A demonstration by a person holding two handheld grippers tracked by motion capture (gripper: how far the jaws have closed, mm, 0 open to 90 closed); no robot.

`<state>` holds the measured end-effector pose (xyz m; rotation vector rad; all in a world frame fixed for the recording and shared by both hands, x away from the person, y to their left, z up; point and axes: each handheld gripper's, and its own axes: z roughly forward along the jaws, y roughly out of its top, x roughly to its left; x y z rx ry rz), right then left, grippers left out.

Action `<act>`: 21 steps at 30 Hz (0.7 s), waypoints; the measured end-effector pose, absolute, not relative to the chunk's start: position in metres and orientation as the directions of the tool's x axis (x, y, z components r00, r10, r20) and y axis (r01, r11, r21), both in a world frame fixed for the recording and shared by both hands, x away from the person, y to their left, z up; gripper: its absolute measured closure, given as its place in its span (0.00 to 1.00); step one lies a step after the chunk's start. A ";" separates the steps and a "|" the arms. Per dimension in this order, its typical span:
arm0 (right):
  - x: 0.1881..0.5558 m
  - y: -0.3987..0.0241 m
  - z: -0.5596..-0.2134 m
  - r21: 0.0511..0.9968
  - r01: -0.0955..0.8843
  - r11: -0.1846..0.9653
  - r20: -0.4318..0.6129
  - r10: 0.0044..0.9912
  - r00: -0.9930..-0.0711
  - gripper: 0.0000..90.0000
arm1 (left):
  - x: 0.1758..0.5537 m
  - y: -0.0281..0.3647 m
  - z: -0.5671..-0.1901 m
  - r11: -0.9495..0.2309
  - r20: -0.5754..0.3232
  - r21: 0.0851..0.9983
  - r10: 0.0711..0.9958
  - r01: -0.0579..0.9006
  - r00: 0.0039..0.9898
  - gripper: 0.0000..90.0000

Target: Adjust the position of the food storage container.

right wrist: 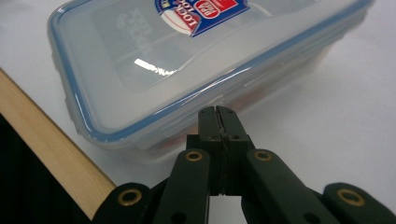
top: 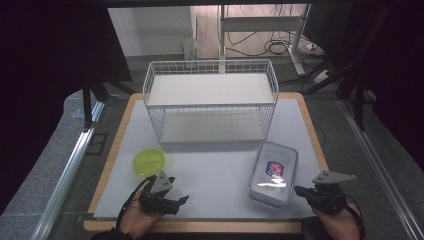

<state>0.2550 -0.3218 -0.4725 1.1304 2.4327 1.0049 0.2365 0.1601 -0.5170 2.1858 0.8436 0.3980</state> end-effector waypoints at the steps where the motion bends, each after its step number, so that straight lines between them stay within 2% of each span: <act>1: 0.255 -0.320 -0.473 0.692 0.559 0.457 0.039 0.750 -0.661 1.00 | 0.237 0.160 -0.517 -0.505 0.020 0.739 0.678 0.446 0.735 0.24; 15: 0.256 -0.285 -0.477 0.692 0.493 0.527 0.028 0.663 -0.748 1.00 | 0.237 0.158 -0.518 -0.513 0.020 0.733 0.672 0.446 0.740 0.24; 21: 0.258 -0.273 -0.479 0.696 0.481 0.532 0.058 0.626 -0.777 1.00 | 0.238 0.157 -0.519 -0.512 0.018 0.732 0.673 0.448 0.739 0.24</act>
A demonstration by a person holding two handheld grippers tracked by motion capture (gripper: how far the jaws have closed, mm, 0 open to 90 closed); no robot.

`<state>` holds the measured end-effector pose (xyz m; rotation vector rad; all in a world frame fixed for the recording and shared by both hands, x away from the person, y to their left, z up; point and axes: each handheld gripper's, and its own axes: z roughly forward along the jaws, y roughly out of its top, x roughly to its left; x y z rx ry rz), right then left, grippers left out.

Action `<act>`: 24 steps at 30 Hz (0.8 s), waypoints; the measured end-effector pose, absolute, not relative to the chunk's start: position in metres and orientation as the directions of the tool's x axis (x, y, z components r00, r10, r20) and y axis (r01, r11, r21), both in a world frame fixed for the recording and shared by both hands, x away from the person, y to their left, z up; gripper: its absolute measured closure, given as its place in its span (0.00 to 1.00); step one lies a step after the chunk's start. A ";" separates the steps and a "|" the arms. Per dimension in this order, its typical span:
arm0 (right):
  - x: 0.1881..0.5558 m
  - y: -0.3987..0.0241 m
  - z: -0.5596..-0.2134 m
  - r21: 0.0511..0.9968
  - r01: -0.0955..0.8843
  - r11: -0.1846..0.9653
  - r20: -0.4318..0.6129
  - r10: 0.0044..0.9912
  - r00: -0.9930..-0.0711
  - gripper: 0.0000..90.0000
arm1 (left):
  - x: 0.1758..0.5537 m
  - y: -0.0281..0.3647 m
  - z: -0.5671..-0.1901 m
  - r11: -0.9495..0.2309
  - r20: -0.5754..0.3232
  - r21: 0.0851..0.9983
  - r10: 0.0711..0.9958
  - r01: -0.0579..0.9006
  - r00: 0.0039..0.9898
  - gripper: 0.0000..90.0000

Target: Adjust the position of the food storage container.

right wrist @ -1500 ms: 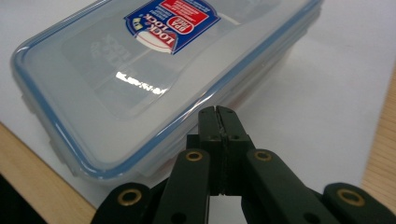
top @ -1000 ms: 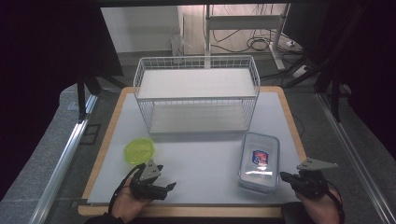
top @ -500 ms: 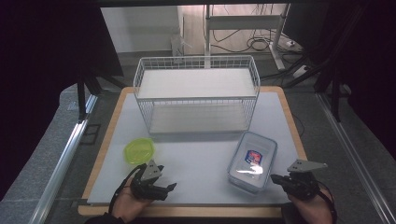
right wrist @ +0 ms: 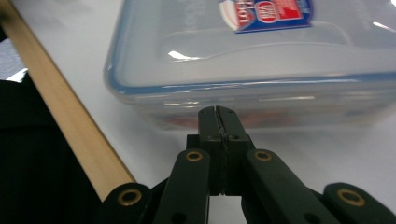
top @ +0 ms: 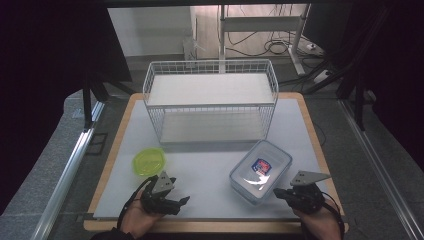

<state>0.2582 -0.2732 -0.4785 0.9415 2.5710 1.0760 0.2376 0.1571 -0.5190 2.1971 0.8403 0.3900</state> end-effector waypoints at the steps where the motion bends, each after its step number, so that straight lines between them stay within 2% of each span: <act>1: 0.259 -0.270 -0.479 0.698 0.476 0.535 0.066 0.614 -0.786 1.00 | 0.238 0.157 -0.519 -0.512 0.018 0.732 0.673 0.448 0.740 0.24; 9: 0.264 -0.246 -0.482 0.704 0.435 0.561 0.090 0.538 -0.838 1.00 | 0.238 0.157 -0.519 -0.512 0.017 0.732 0.673 0.449 0.740 0.24; 24: 0.282 -0.192 -0.486 0.705 0.364 0.609 0.074 0.447 -0.891 1.00 | 0.238 0.157 -0.519 -0.512 0.015 0.729 0.675 0.454 0.738 0.24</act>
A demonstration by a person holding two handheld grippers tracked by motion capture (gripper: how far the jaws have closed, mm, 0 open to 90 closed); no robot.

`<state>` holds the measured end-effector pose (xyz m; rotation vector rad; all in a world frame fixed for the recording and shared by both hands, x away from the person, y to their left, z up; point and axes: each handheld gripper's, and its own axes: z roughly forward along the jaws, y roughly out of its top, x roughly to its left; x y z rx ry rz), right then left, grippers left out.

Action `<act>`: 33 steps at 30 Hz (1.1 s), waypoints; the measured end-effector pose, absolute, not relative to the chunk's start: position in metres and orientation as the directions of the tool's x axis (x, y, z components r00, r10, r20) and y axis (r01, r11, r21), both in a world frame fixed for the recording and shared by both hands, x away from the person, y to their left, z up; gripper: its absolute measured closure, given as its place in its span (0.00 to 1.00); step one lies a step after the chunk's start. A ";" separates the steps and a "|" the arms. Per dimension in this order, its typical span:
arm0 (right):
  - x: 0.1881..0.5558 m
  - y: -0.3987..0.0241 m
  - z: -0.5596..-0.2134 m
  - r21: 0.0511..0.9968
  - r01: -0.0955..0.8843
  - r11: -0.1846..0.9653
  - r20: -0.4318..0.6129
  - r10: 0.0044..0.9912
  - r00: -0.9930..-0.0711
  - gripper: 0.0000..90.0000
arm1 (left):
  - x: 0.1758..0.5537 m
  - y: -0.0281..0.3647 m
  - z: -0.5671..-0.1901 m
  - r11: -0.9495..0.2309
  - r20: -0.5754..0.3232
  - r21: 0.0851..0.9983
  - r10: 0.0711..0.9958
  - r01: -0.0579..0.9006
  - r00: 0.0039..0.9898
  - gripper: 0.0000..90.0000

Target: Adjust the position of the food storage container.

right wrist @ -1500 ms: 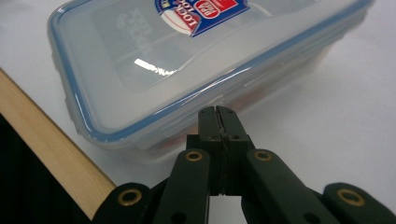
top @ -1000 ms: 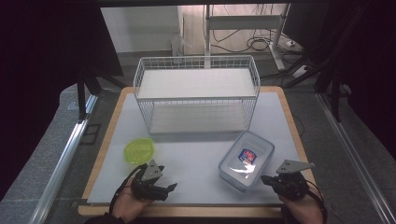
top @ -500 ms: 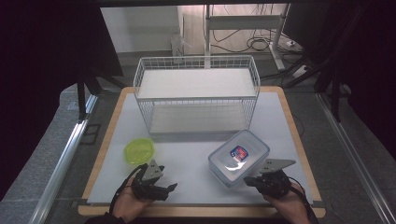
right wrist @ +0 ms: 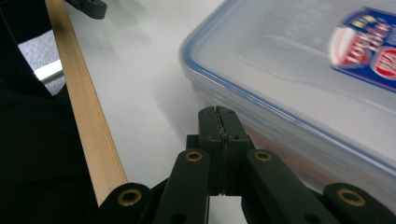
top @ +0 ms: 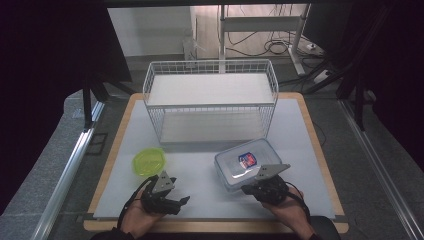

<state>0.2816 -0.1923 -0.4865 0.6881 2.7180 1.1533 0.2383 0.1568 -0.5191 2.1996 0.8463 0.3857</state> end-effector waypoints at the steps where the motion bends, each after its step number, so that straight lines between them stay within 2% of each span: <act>1: 0.282 -0.190 -0.486 0.700 0.360 0.617 0.068 0.444 -0.894 1.00 | 0.238 0.157 -0.519 -0.513 0.014 0.727 0.675 0.456 0.737 0.24; 5: 0.282 -0.198 -0.480 0.701 0.359 0.617 0.030 0.477 -0.878 1.00 | 0.239 0.157 -0.520 -0.510 0.008 0.726 0.677 0.461 0.736 0.25; 10: 0.286 -0.229 -0.474 0.716 0.396 0.576 0.004 0.563 -0.827 1.00 | 0.238 0.157 -0.517 -0.502 0.001 0.731 0.680 0.463 0.734 0.30; 16: 0.291 -0.272 -0.467 0.722 0.455 0.521 -0.015 0.670 -0.743 1.00 | 0.242 0.153 -0.514 -0.485 -0.038 0.735 0.669 0.474 0.743 0.43; 20: 0.307 -0.295 -0.464 0.740 0.486 0.466 -0.012 0.730 -0.683 1.00 | 0.248 0.148 -0.512 -0.453 -0.113 0.730 0.658 0.512 0.744 0.56; 28: 0.340 -0.296 -0.474 0.728 0.506 0.462 -0.029 0.759 -0.651 1.00 | 0.262 0.131 -0.511 -0.449 -0.120 0.733 0.655 0.512 0.746 0.85; 33: 0.357 -0.289 -0.478 0.711 0.519 0.474 -0.027 0.756 -0.653 1.00 | 0.281 0.109 -0.517 -0.452 -0.130 0.724 0.652 0.521 0.747 0.90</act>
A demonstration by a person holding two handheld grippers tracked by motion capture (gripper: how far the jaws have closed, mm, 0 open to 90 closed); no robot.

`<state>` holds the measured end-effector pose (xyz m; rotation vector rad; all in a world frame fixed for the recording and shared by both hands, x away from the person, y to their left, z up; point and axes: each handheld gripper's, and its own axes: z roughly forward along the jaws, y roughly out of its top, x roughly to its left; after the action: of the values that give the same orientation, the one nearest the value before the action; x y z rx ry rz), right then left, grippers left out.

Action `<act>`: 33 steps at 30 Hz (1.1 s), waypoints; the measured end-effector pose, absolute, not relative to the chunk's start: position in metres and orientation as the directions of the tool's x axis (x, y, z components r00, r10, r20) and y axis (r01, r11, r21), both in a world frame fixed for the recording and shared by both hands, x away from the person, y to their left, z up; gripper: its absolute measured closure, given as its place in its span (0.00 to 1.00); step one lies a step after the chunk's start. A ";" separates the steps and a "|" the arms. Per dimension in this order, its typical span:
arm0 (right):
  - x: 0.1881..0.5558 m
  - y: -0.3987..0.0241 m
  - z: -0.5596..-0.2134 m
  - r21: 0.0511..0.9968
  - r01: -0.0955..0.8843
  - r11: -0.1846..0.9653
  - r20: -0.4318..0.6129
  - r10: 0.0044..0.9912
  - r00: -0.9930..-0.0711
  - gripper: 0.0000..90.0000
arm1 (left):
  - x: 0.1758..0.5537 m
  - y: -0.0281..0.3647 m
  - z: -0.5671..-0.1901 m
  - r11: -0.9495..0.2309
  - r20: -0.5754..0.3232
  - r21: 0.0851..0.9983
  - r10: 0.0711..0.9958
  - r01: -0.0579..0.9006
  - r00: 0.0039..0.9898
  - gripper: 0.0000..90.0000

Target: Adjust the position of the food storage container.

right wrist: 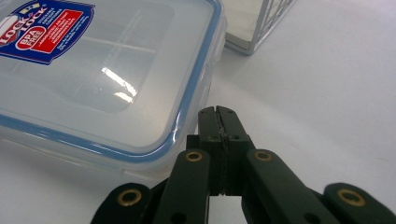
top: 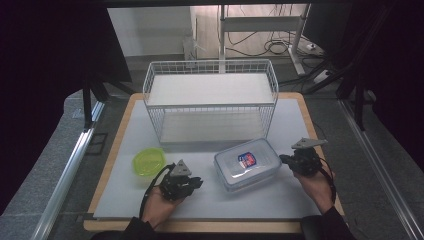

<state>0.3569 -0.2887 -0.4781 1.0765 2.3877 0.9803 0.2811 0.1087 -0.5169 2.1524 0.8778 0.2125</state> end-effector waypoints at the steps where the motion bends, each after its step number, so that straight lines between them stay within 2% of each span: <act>1: 0.357 -0.288 -0.477 0.710 0.521 0.474 -0.028 0.758 -0.651 1.00 | 0.287 0.103 -0.520 -0.457 -0.123 0.718 0.659 0.525 0.742 0.90; 8: 0.346 -0.282 -0.477 0.706 0.522 0.478 -0.005 0.741 -0.672 1.00 | 0.292 0.093 -0.523 -0.450 -0.116 0.723 0.668 0.523 0.735 0.90; 18: 0.319 -0.254 -0.477 0.701 0.478 0.529 0.001 0.670 -0.743 1.00 | 0.292 0.107 -0.522 -0.488 -0.062 0.682 0.703 0.545 0.708 0.90; 25: 0.306 -0.243 -0.477 0.700 0.453 0.552 -0.010 0.642 -0.766 1.00 | 0.295 0.117 -0.522 -0.472 -0.074 0.675 0.720 0.566 0.690 0.91; 29: 0.306 -0.245 -0.476 0.702 0.445 0.556 -0.004 0.628 -0.778 0.98 | 0.290 0.126 -0.513 -0.465 -0.036 0.677 0.753 0.570 0.657 0.83; 33: 0.305 -0.249 -0.473 0.719 0.419 0.554 -0.053 0.645 -0.762 0.88 | 0.283 0.140 -0.501 -0.442 -0.017 0.704 0.771 0.555 0.636 0.66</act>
<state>0.3047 -0.2492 -0.4730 0.8781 2.4815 1.0269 0.2827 0.1398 -0.5013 2.1644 1.0301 0.4023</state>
